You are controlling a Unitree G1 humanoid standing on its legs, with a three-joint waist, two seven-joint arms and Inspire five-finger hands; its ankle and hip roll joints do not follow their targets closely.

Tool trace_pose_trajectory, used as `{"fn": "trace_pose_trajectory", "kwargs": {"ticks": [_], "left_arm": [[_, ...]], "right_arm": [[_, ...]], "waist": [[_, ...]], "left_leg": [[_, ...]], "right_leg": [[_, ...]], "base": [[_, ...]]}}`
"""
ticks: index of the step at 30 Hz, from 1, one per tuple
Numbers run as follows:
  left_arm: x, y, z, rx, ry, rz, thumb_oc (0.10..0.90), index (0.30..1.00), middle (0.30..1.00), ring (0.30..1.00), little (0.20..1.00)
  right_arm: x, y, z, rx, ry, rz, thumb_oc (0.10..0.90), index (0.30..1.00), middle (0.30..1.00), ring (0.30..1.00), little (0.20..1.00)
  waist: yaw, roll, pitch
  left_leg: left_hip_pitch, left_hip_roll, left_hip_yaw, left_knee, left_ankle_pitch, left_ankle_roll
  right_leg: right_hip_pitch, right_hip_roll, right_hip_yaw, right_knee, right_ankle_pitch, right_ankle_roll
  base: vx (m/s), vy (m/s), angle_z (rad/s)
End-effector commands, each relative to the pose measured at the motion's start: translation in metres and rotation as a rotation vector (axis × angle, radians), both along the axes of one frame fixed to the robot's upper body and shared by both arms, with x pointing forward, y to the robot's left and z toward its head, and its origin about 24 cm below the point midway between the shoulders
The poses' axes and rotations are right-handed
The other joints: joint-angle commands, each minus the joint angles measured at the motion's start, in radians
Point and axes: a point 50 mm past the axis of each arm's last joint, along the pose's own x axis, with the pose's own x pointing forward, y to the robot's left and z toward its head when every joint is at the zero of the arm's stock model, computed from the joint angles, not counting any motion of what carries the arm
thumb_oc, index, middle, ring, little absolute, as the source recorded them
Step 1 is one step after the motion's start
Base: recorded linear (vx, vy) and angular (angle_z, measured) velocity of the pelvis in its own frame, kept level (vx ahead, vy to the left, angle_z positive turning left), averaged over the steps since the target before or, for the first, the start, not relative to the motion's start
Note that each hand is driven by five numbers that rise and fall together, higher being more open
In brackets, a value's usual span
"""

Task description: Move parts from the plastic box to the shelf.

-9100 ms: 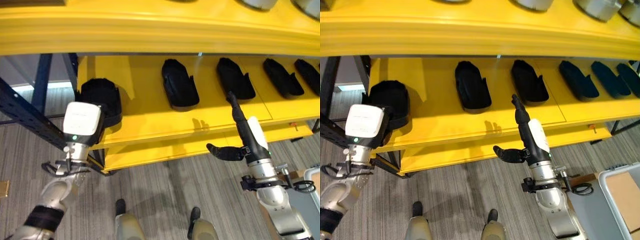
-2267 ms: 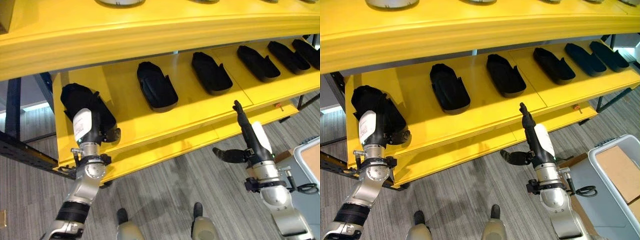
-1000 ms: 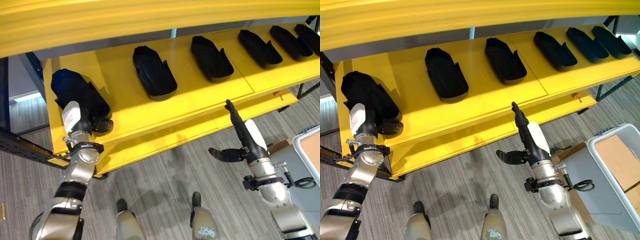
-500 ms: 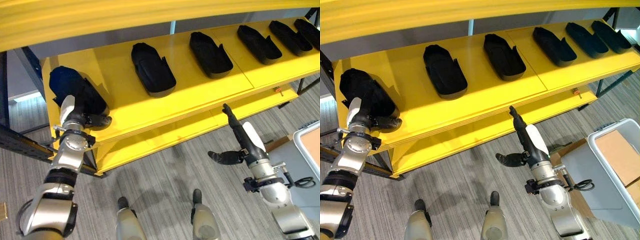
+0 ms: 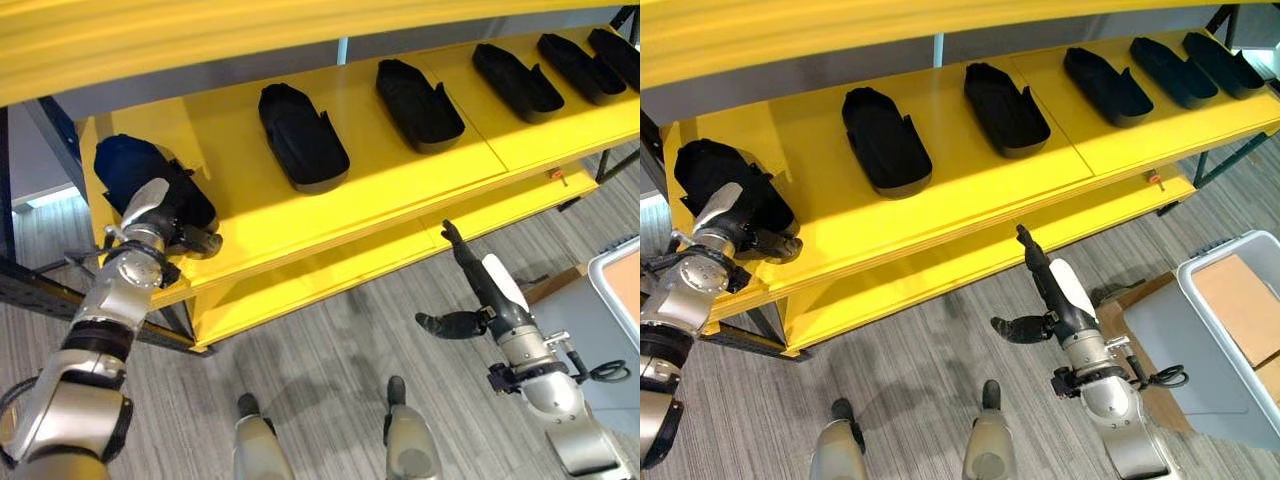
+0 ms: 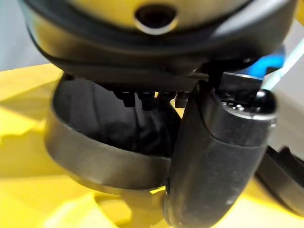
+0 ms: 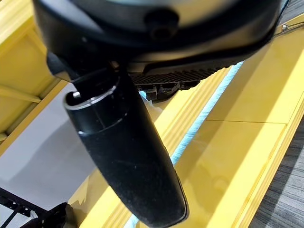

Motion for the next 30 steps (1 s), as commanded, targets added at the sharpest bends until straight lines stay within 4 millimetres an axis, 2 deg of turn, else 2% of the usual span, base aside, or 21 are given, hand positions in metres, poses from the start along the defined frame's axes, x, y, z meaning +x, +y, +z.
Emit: {"fn": "trace_pose_trajectory", "kwargs": {"ticks": [1, 13, 30], "left_arm": [[-0.028, 0.051, -0.022, 0.19, 0.195, 0.156, 0.9, 1.0, 1.0, 1.0, 1.0], [-0.033, 0.056, -0.011, 0.308, 0.225, 0.109, 0.9, 1.0, 1.0, 1.0, 1.0], [-0.042, 0.068, -0.002, 0.342, 0.22, 0.127, 0.9, 1.0, 1.0, 1.0, 1.0]], "right_arm": [[-0.001, -0.002, 0.055, 0.035, -0.282, 0.03, 0.9, 1.0, 1.0, 1.0, 1.0], [-0.003, -0.005, 0.055, 0.023, -0.281, 0.032, 0.9, 1.0, 1.0, 1.0, 1.0], [-0.005, -0.009, 0.055, 0.018, -0.274, 0.027, 0.9, 1.0, 1.0, 1.0, 1.0]], "waist": [[-0.005, -0.045, -0.026], [-0.002, -0.04, -0.025], [0.0, -0.035, -0.034]], "left_leg": [[0.002, -0.015, 0.004, -0.034, 0.069, 0.026], [-0.005, -0.014, 0.003, -0.03, 0.071, 0.025], [-0.011, -0.012, 0.002, -0.027, 0.071, 0.025]], "right_leg": [[-0.035, 0.0, 0.022, 0.079, -0.011, -0.021], [-0.037, -0.004, 0.02, 0.082, -0.011, -0.019], [-0.042, -0.006, 0.018, 0.088, -0.012, -0.017]], "base": [[0.0, 0.0, 0.0], [0.0, 0.0, 0.0], [0.0, 0.0, 0.0]]}}
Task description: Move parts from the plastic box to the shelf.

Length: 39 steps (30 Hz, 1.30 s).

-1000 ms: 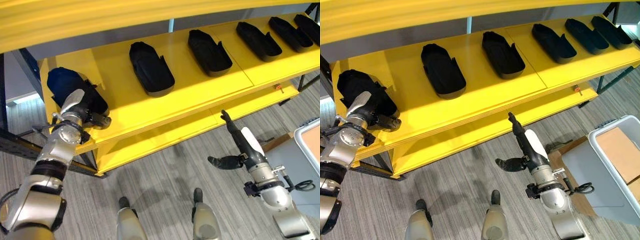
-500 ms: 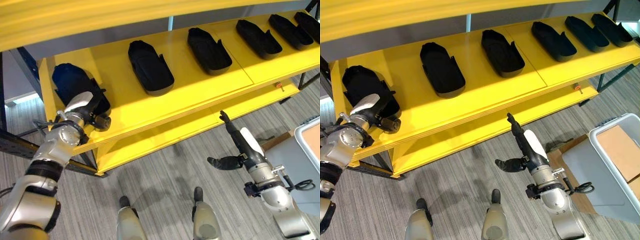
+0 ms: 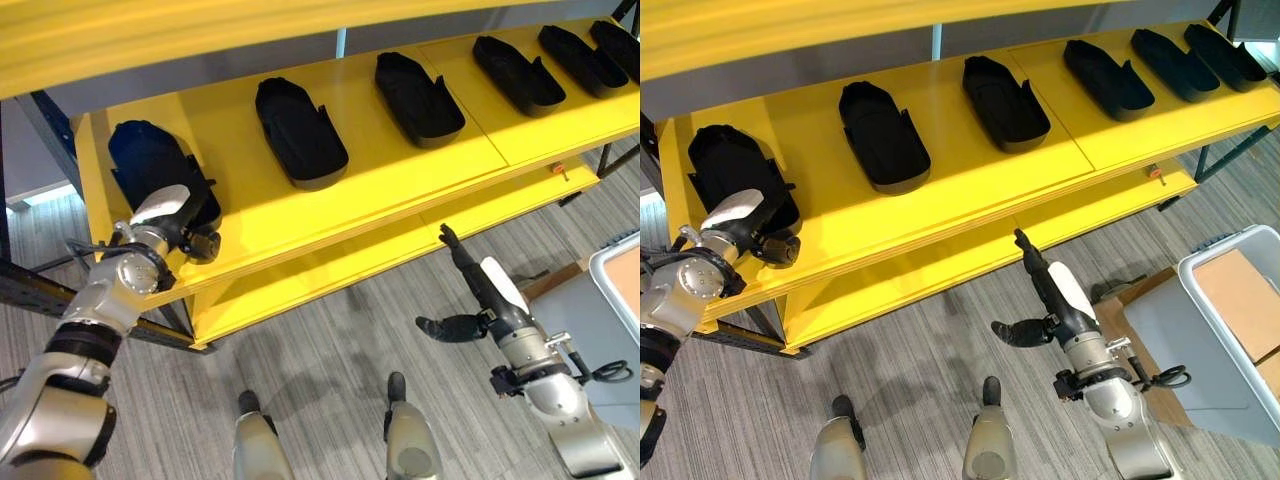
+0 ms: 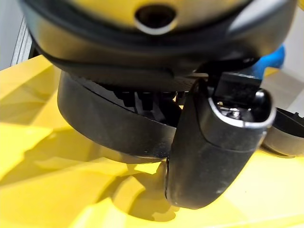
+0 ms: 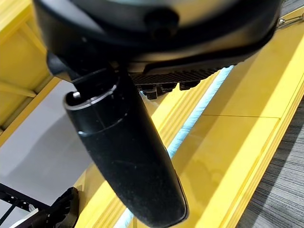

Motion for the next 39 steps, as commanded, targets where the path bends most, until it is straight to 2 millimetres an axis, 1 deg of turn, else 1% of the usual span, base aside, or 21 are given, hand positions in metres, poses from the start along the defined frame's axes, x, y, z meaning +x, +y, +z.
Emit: {"fn": "trace_pose_trajectory", "kwargs": {"ticks": [1, 5, 6, 9, 11, 13, 15, 16, 17, 18, 19, 20, 22, 26, 27, 29, 30, 32, 33, 35, 39], "left_arm": [[-0.035, 0.069, 0.0, 0.19, 0.104, 0.242, 0.9, 1.0, 1.0, 1.0, 1.0], [-0.035, 0.072, 0.012, 0.147, 0.004, 0.273, 0.9, 1.0, 1.0, 1.0, 1.0], [-0.035, 0.073, 0.012, 0.147, 0.003, 0.274, 0.9, 1.0, 1.0, 1.0, 1.0], [-0.036, 0.074, 0.019, 0.059, -0.082, 0.305, 0.9, 1.0, 1.0, 1.0, 1.0], [-0.036, 0.075, 0.027, 0.021, -0.137, 0.317, 0.9, 1.0, 1.0, 1.0, 1.0], [-0.037, 0.075, 0.041, -0.036, -0.224, 0.317, 0.9, 1.0, 1.0, 1.0, 1.0], [-0.039, 0.074, 0.052, -0.036, -0.278, 0.306, 0.9, 1.0, 1.0, 1.0, 1.0], [-0.04, 0.075, 0.052, -0.036, -0.278, 0.308, 0.9, 1.0, 1.0, 1.0, 1.0], [-0.042, 0.075, 0.062, -0.006, -0.313, 0.3, 0.9, 1.0, 1.0, 1.0, 1.0], [-0.043, 0.075, 0.062, -0.006, -0.312, 0.302, 0.9, 1.0, 1.0, 1.0, 1.0], [-0.044, 0.074, 0.067, 0.008, -0.33, 0.291, 0.9, 1.0, 1.0, 1.0, 1.0], [-0.047, 0.072, 0.078, 0.031, -0.368, 0.276, 0.9, 1.0, 1.0, 1.0, 1.0], [-0.049, 0.068, 0.088, 0.045, -0.414, 0.254, 0.9, 1.0, 1.0, 1.0, 1.0], [-0.055, 0.061, 0.094, 0.071, -0.45, 0.216, 0.9, 1.0, 1.0, 1.0, 1.0], [-0.057, 0.054, 0.099, 0.091, -0.476, 0.183, 0.9, 1.0, 1.0, 1.0, 1.0], [-0.06, 0.052, 0.1, 0.098, -0.492, 0.171, 0.9, 1.0, 1.0, 1.0, 1.0], [-0.063, 0.044, 0.102, 0.094, -0.529, 0.134, 0.9, 1.0, 1.0, 1.0, 1.0], [-0.067, 0.035, 0.102, 0.071, -0.557, 0.092, 0.9, 1.0, 1.0, 1.0, 1.0], [-0.069, 0.036, 0.101, 0.07, -0.556, 0.096, 0.9, 1.0, 1.0, 1.0, 1.0], [-0.073, 0.025, 0.096, 0.024, -0.575, 0.042, 0.9, 1.0, 1.0, 1.0, 1.0], [-0.076, 0.012, 0.091, -0.017, -0.585, -0.024, 0.9, 1.0, 1.0, 1.0, 1.0]], "right_arm": [[-0.002, -0.007, 0.057, 0.031, -0.295, 0.013, 0.9, 1.0, 1.0, 1.0, 1.0], [-0.002, -0.006, 0.057, 0.031, -0.301, 0.018, 0.9, 1.0, 1.0, 1.0, 1.0], [-0.002, -0.006, 0.057, 0.031, -0.301, 0.019, 0.9, 1.0, 1.0, 1.0, 1.0], [-0.003, -0.007, 0.058, 0.036, -0.305, 0.013, 0.9, 1.0, 1.0, 1.0, 1.0], [-0.003, -0.008, 0.058, 0.033, -0.305, 0.011, 0.9, 1.0, 1.0, 1.0, 1.0], [-0.003, -0.01, 0.059, 0.038, -0.305, -0.001, 0.9, 1.0, 1.0, 1.0, 1.0], [-0.003, -0.011, 0.059, 0.037, -0.306, -0.011, 0.9, 1.0, 1.0, 1.0, 1.0], [-0.003, -0.011, 0.059, 0.037, -0.306, -0.009, 0.9, 1.0, 1.0, 1.0, 1.0], [-0.003, -0.013, 0.059, 0.033, -0.307, -0.017, 0.9, 1.0, 1.0, 1.0, 1.0], [-0.003, -0.012, 0.059, 0.033, -0.307, -0.016, 0.9, 1.0, 1.0, 1.0, 1.0], [-0.003, -0.013, 0.059, 0.032, -0.305, -0.017, 0.9, 1.0, 1.0, 1.0, 1.0], [-0.003, -0.014, 0.059, 0.027, -0.301, -0.02, 0.9, 1.0, 1.0, 1.0, 1.0], [-0.003, -0.015, 0.058, 0.027, -0.301, -0.026, 0.9, 1.0, 1.0, 1.0, 1.0], [-0.004, -0.017, 0.058, 0.02, -0.296, -0.032, 0.9, 1.0, 1.0, 1.0, 1.0], [-0.004, -0.019, 0.059, 0.017, -0.294, -0.04, 0.9, 1.0, 1.0, 1.0, 1.0], [-0.004, -0.02, 0.059, 0.014, -0.293, -0.042, 0.9, 1.0, 1.0, 1.0, 1.0], [-0.004, -0.022, 0.059, 0.015, -0.294, -0.052, 0.9, 1.0, 1.0, 1.0, 1.0], [-0.003, -0.023, 0.061, 0.011, -0.297, -0.057, 0.9, 1.0, 1.0, 1.0, 1.0], [-0.003, -0.023, 0.061, 0.009, -0.296, -0.054, 0.9, 1.0, 1.0, 1.0, 1.0], [-0.003, -0.024, 0.062, 0.008, -0.298, -0.063, 0.9, 1.0, 1.0, 1.0, 1.0], [-0.001, -0.024, 0.064, 0.003, -0.3, -0.057, 0.9, 1.0, 1.0, 1.0, 1.0]], "waist": [[0.003, -0.033, -0.039], [0.007, -0.033, -0.045], [0.006, -0.033, -0.045], [0.008, -0.031, -0.049], [0.009, -0.029, -0.052], [0.011, -0.025, -0.058], [0.014, -0.022, -0.062], [0.013, -0.022, -0.062], [0.015, -0.019, -0.064], [0.014, -0.019, -0.064], [0.015, -0.018, -0.065], [0.02, -0.015, -0.066], [0.023, -0.013, -0.067], [0.026, -0.01, -0.068], [0.032, -0.009, -0.067], [0.032, -0.009, -0.067], [0.038, -0.009, -0.065], [0.04, -0.009, -0.064], [0.037, -0.007, -0.065], [0.041, -0.007, -0.065], [0.04, -0.006, -0.067]], "left_leg": [[0.003, -0.013, 0.005, -0.036, 0.072, 0.024], [0.005, -0.016, 0.004, -0.039, 0.072, 0.023], [0.005, -0.016, 0.004, -0.039, 0.072, 0.023], [0.005, -0.017, 0.003, -0.041, 0.073, 0.023], [0.005, -0.017, 0.001, -0.041, 0.073, 0.023], [0.005, -0.016, -0.001, -0.039, 0.072, 0.023], [0.006, -0.015, 0.0, -0.041, 0.072, 0.023], [0.006, -0.015, 0.001, -0.041, 0.072, 0.022], [0.006, -0.015, -0.001, -0.041, 0.072, 0.022], [0.007, -0.015, 0.0, -0.041, 0.072, 0.022], [0.007, -0.015, -0.001, -0.042, 0.072, 0.022], [0.006, -0.016, -0.003, -0.041, 0.072, 0.022], [0.006, -0.018, -0.004, -0.042, 0.072, 0.022], [0.007, -0.019, -0.005, -0.043, 0.072, 0.022], [0.006, -0.02, -0.008, -0.043, 0.071, 0.022], [0.005, -0.019, -0.008, -0.042, 0.071, 0.022], [0.005, -0.018, -0.01, -0.042, 0.071, 0.022], [0.005, -0.019, -0.009, -0.042, 0.07, 0.022], [0.006, -0.018, -0.009, -0.042, 0.07, 0.022], [0.007, -0.019, -0.01, -0.042, 0.069, 0.022], [0.013, -0.02, -0.009, -0.045, 0.069, 0.021]], "right_leg": [[-0.03, -0.005, 0.018, 0.083, -0.012, -0.017], [-0.029, -0.006, 0.017, 0.082, -0.013, -0.016], [-0.029, -0.006, 0.017, 0.082, -0.013, -0.016], [-0.028, -0.007, 0.016, 0.082, -0.014, -0.017], [-0.027, -0.007, 0.015, 0.083, -0.016, -0.017], [-0.026, -0.006, 0.015, 0.084, -0.017, -0.02], [-0.026, -0.005, 0.015, 0.084, -0.018, -0.02], [-0.026, -0.005, 0.015, 0.084, -0.018, -0.02], [-0.024, -0.005, 0.014, 0.084, -0.019, -0.02], [-0.024, -0.005, 0.014, 0.084, -0.02, -0.02], [-0.023, -0.006, 0.013, 0.084, -0.02, -0.02], [-0.021, -0.006, 0.012, 0.085, -0.021, -0.02], [-0.019, -0.007, 0.01, 0.085, -0.022, -0.02], [-0.017, -0.007, 0.008, 0.082, -0.022, -0.021], [-0.017, -0.008, 0.007, 0.084, -0.022, -0.022], [-0.017, -0.008, 0.006, 0.084, -0.022, -0.022], [-0.018, -0.009, 0.007, 0.085, -0.023, -0.023], [-0.019, -0.008, 0.007, 0.086, -0.023, -0.024], [-0.019, -0.008, 0.007, 0.086, -0.023, -0.024], [-0.016, -0.008, 0.007, 0.086, -0.023, -0.025], [-0.011, -0.008, 0.005, 0.086, -0.024, -0.027]], "base": [[0.0, 0.0, 0.0], [0.0, 0.0, 0.0], [0.0, 0.0, 0.0], [0.0, 0.0, 0.0], [0.0, 0.0, 0.0], [0.0, 0.0, 0.0], [0.0, 0.0, 0.0], [0.0, 0.0, 0.0], [0.0, 0.0, 0.0], [0.0, 0.0, 0.0], [0.0, 0.0, 0.0], [0.0, 0.0, 0.0], [0.0, 0.0, 0.0], [0.0, 0.0, 0.0], [0.0, 0.0, 0.0], [0.0, 0.0, 0.02], [0.0, 0.0, 0.0], [0.0, 0.0, 0.0], [0.0, 0.0, 0.0], [0.0, 0.0, 0.0], [0.0, 0.0, 0.0]]}}
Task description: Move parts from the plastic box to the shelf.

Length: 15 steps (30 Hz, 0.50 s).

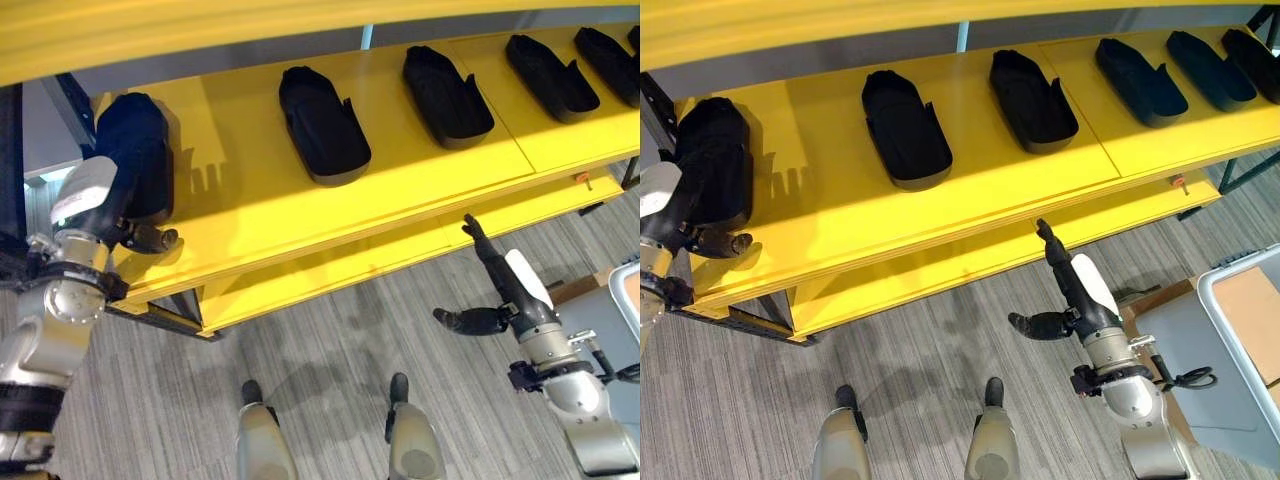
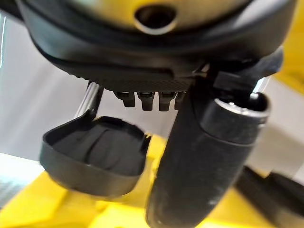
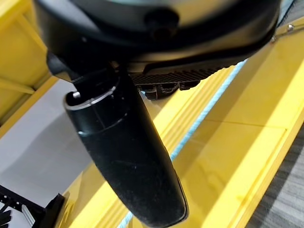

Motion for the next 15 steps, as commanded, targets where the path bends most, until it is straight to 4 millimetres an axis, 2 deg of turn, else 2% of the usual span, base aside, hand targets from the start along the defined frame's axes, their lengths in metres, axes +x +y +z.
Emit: {"fn": "trace_pose_trajectory", "kwargs": {"ticks": [1, 7, 12, 13, 15], "left_arm": [[-0.005, 0.002, 0.047, 0.042, -0.225, -0.021, 0.9, 1.0, 1.0, 1.0, 1.0], [-0.006, -0.005, 0.035, -0.022, -0.211, -0.061, 0.9, 1.0, 1.0, 1.0, 1.0], [-0.005, 0.003, 0.006, -0.13, -0.166, -0.007, 0.9, 1.0, 1.0, 1.0, 1.0], [-0.006, 0.003, 0.006, -0.131, -0.165, -0.006, 0.9, 1.0, 1.0, 1.0, 1.0], [-0.006, 0.011, -0.011, -0.199, -0.147, 0.05, 0.9, 1.0, 1.0, 1.0, 1.0]], "right_arm": [[-0.002, 0.0, 0.049, 0.011, -0.245, 0.027, 0.9, 1.0, 1.0, 1.0, 1.0], [-0.001, 0.001, 0.052, 0.011, -0.259, 0.036, 0.9, 1.0, 1.0, 1.0, 1.0], [-0.001, 0.003, 0.052, 0.014, -0.259, 0.04, 0.9, 1.0, 1.0, 1.0, 1.0], [-0.001, 0.003, 0.052, 0.013, -0.259, 0.04, 0.9, 1.0, 1.0, 1.0, 1.0], [-0.001, 0.003, 0.051, 0.012, -0.258, 0.034, 0.9, 1.0, 1.0, 1.0, 1.0]], "waist": [[-0.021, -0.009, -0.09], [-0.021, -0.01, -0.091], [-0.02, -0.011, -0.092], [-0.02, -0.01, -0.092], [-0.02, -0.013, -0.094]], "left_leg": [[0.012, -0.018, -0.001, -0.045, 0.07, 0.019], [0.014, -0.018, -0.002, -0.045, 0.07, 0.019], [0.014, -0.016, -0.004, -0.047, 0.075, 0.019], [0.014, -0.015, -0.004, -0.047, 0.075, 0.019], [0.011, -0.014, -0.004, -0.045, 0.075, 0.019]], "right_leg": [[-0.016, -0.006, 0.015, 0.072, -0.02, -0.028], [-0.017, -0.005, 0.02, 0.074, -0.019, -0.031], [-0.018, -0.001, 0.02, 0.076, -0.019, -0.033], [-0.019, -0.001, 0.02, 0.076, -0.019, -0.033], [-0.02, -0.001, 0.02, 0.078, -0.021, -0.035]], "base": [[0.0, 0.0, 0.0], [0.0, 0.0, 0.0], [0.0, -0.001, -0.01], [0.0, 0.0, 0.0], [0.0, 0.0, 0.0]]}}
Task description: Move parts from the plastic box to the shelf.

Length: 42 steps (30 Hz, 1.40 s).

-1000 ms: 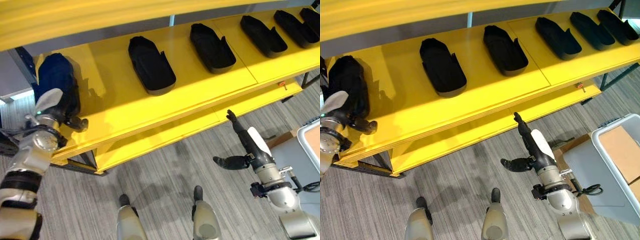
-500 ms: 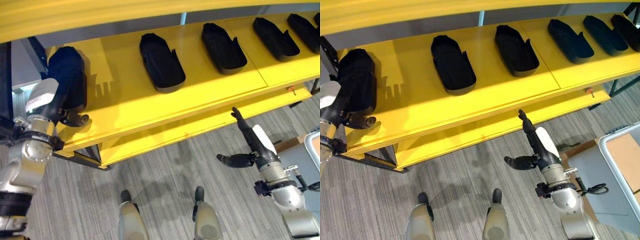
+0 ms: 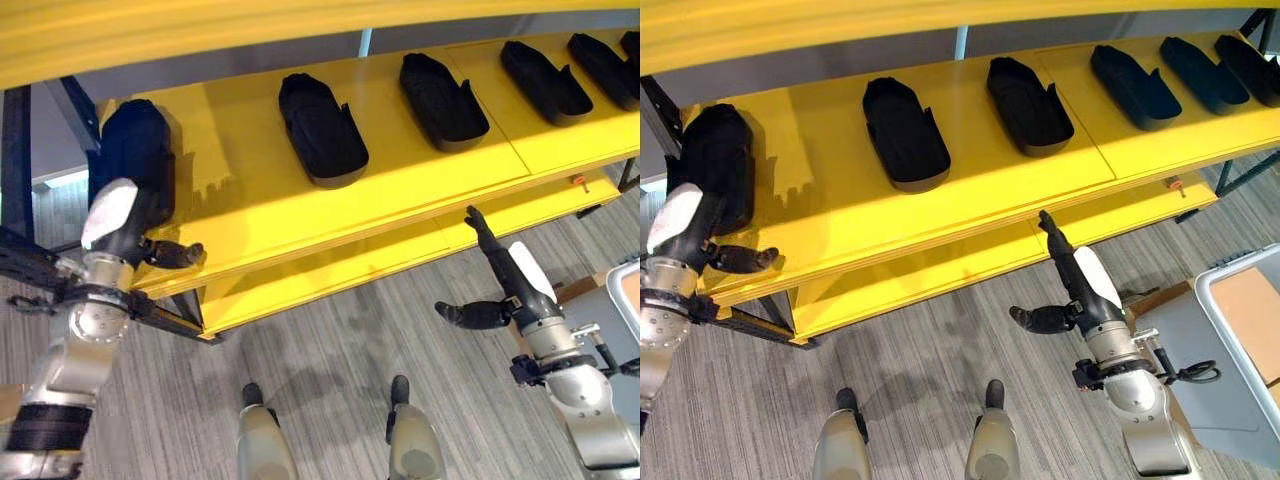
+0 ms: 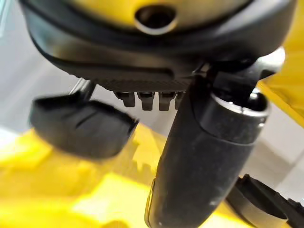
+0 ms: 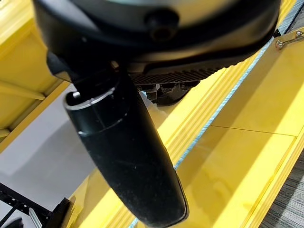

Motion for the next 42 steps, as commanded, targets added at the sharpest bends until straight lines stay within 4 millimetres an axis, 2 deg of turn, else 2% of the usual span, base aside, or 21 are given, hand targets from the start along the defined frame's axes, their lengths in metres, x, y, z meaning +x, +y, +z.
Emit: {"fn": "trace_pose_trajectory", "kwargs": {"ticks": [1, 2, 4, 6, 14, 20, 23, 24, 34, 37, 42], "left_arm": [[-0.001, 0.015, 0.034, -0.02, -0.206, 0.076, 0.9, 1.0, 1.0, 1.0, 1.0], [0.0, 0.019, 0.024, -0.056, -0.198, 0.115, 0.9, 1.0, 1.0, 1.0, 1.0], [0.001, 0.02, 0.021, -0.07, -0.197, 0.134, 0.9, 1.0, 1.0, 1.0, 1.0], [0.001, 0.03, 0.007, -0.131, -0.191, 0.212, 0.9, 1.0, 1.0, 1.0, 1.0], [0.013, 0.034, -0.007, -0.144, -0.156, 0.288, 0.9, 1.0, 1.0, 1.0, 1.0], [0.025, 0.026, 0.001, -0.109, -0.166, 0.258, 0.9, 1.0, 1.0, 1.0, 1.0], [0.028, 0.018, 0.004, -0.077, -0.17, 0.223, 0.9, 1.0, 1.0, 1.0, 1.0], [0.03, 0.01, 0.009, -0.032, -0.168, 0.184, 0.9, 1.0, 1.0, 1.0, 1.0], [0.032, -0.016, 0.014, 0.077, -0.129, 0.039, 0.9, 1.0, 1.0, 1.0, 1.0], [0.029, -0.022, 0.009, 0.095, -0.082, -0.007, 0.9, 1.0, 1.0, 1.0, 1.0], [0.027, -0.021, -0.008, 0.047, -0.012, -0.005, 0.9, 1.0, 1.0, 1.0, 1.0]], "right_arm": [[-0.004, 0.001, 0.048, 0.016, -0.25, 0.018, 0.9, 1.0, 1.0, 1.0, 1.0], [-0.004, 0.001, 0.047, 0.018, -0.252, 0.02, 0.9, 1.0, 1.0, 1.0, 1.0], [-0.004, 0.002, 0.047, 0.017, -0.252, 0.019, 0.9, 1.0, 1.0, 1.0, 1.0], [-0.002, 0.003, 0.046, 0.018, -0.247, 0.024, 0.9, 1.0, 1.0, 1.0, 1.0], [0.0, 0.009, 0.048, 0.012, -0.257, 0.054, 0.9, 1.0, 1.0, 1.0, 1.0], [0.0, 0.011, 0.049, 0.008, -0.262, 0.07, 0.9, 1.0, 1.0, 1.0, 1.0], [-0.001, 0.011, 0.048, 0.008, -0.262, 0.071, 0.9, 1.0, 1.0, 1.0, 1.0], [-0.001, 0.01, 0.049, 0.007, -0.265, 0.067, 0.9, 1.0, 1.0, 1.0, 1.0], [-0.001, 0.008, 0.051, 0.015, -0.268, 0.055, 0.9, 1.0, 1.0, 1.0, 1.0], [-0.001, 0.007, 0.049, 0.018, -0.259, 0.047, 0.9, 1.0, 1.0, 1.0, 1.0], [-0.002, 0.006, 0.047, 0.02, -0.248, 0.037, 0.9, 1.0, 1.0, 1.0, 1.0]], "waist": [[-0.017, -0.014, -0.094], [-0.017, -0.017, -0.094], [-0.017, -0.018, -0.094], [-0.018, -0.024, -0.093], [-0.021, -0.035, -0.092], [-0.024, -0.042, -0.091], [-0.025, -0.043, -0.092], [-0.025, -0.041, -0.093], [-0.026, -0.031, -0.092], [-0.026, -0.026, -0.09], [-0.029, -0.025, -0.092]], "left_leg": [[-0.006, -0.013, -0.006, -0.044, 0.072, 0.016], [-0.009, -0.013, -0.007, -0.041, 0.071, 0.016], [-0.009, -0.013, -0.007, -0.041, 0.071, 0.016], [-0.013, -0.011, -0.005, -0.035, 0.07, 0.015], [-0.02, -0.012, -0.005, -0.03, 0.07, 0.015], [-0.021, -0.012, -0.004, -0.027, 0.068, 0.018], [-0.021, -0.012, -0.003, -0.026, 0.066, 0.018], [-0.019, -0.012, -0.003, -0.028, 0.066, 0.018], [-0.015, -0.011, -0.005, -0.032, 0.066, 0.019], [-0.012, -0.012, -0.005, -0.033, 0.065, 0.022], [-0.012, -0.012, -0.004, -0.029, 0.064, 0.023]], "right_leg": [[-0.024, 0.001, 0.011, 0.063, -0.016, -0.028], [-0.027, 0.0, 0.011, 0.066, -0.016, -0.028], [-0.028, 0.0, 0.011, 0.066, -0.017, -0.028], [-0.032, 0.002, 0.012, 0.071, -0.018, -0.028], [-0.044, 0.001, 0.018, 0.078, -0.019, -0.028], [-0.047, 0.002, 0.019, 0.08, -0.019, -0.026], [-0.048, 0.001, 0.02, 0.082, -0.021, -0.027], [-0.047, 0.002, 0.02, 0.082, -0.023, -0.027], [-0.048, 0.002, 0.024, 0.09, -0.027, -0.028], [-0.048, 0.003, 0.024, 0.091, -0.028, -0.029], [-0.049, 0.003, 0.025, 0.093, -0.029, -0.031]], "base": [[0.0, 0.0, 0.0], [0.0, 0.0, 0.0], [0.0, 0.0, 0.0], [0.0, 0.0, 0.0], [0.0, 0.0, 0.0], [0.0, 0.0, 0.0], [0.0, 0.0, 0.0], [0.0, 0.0, 0.0], [0.0, 0.0, 0.0], [0.0, 0.0, 0.0], [0.0, 0.0, 0.0]]}}
